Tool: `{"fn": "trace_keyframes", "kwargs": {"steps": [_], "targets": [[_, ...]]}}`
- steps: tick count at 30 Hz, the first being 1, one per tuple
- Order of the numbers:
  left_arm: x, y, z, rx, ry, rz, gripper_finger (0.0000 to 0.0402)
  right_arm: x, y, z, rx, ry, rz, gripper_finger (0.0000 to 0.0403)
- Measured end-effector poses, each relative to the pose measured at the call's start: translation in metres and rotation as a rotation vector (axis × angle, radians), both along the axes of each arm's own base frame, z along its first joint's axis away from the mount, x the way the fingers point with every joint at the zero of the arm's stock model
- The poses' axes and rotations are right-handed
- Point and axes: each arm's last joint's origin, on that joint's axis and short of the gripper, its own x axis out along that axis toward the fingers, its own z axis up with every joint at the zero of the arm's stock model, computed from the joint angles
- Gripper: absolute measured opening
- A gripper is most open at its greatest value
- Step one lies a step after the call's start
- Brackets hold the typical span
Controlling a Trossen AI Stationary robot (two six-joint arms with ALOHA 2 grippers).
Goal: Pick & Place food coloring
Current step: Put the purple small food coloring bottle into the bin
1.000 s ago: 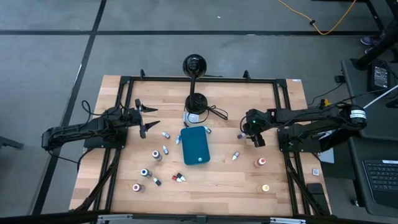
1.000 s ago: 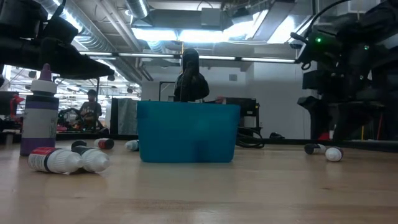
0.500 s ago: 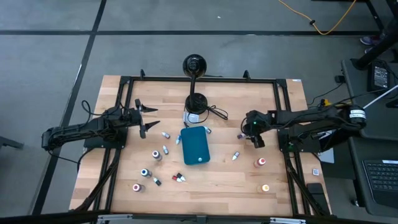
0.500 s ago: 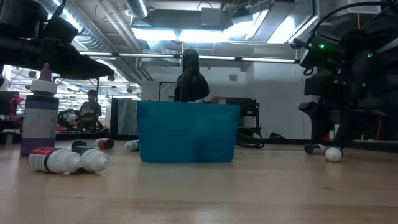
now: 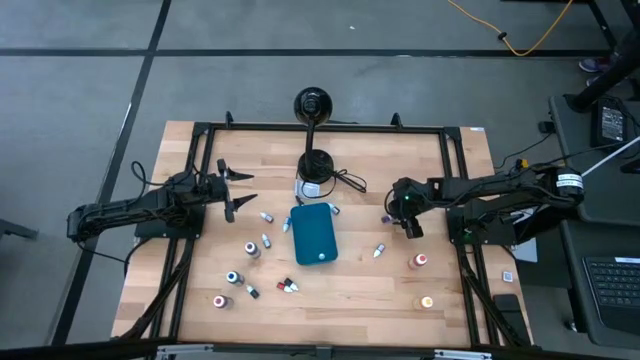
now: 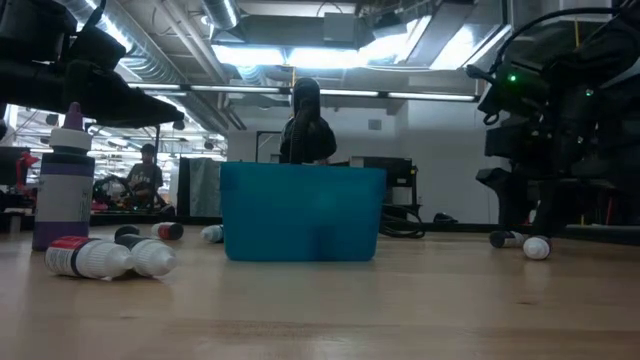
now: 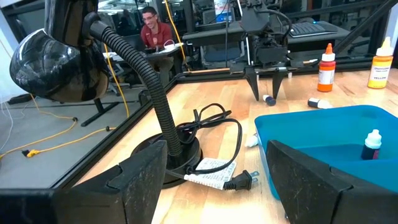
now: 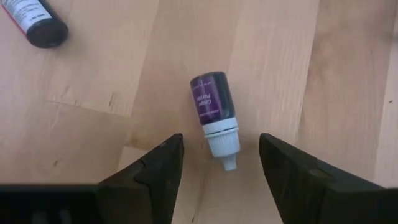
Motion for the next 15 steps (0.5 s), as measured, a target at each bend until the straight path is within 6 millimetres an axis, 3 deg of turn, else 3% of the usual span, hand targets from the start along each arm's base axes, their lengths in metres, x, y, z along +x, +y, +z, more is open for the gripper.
{"fn": "trace_keyframes", "kwargs": {"steps": [5,15], "targets": [[0.0000,0.0000,0.0000,0.000,0.000,0.000,0.0269,-0.0004,0.0003,-0.0002,0.006,0.005,0.001,0.0179],[0.0000,0.0000,0.0000,0.000,0.000,0.000,0.0269,0.0008,0.0001,0.0000,-0.009,-0.007,-0.003,0.0071]]}}
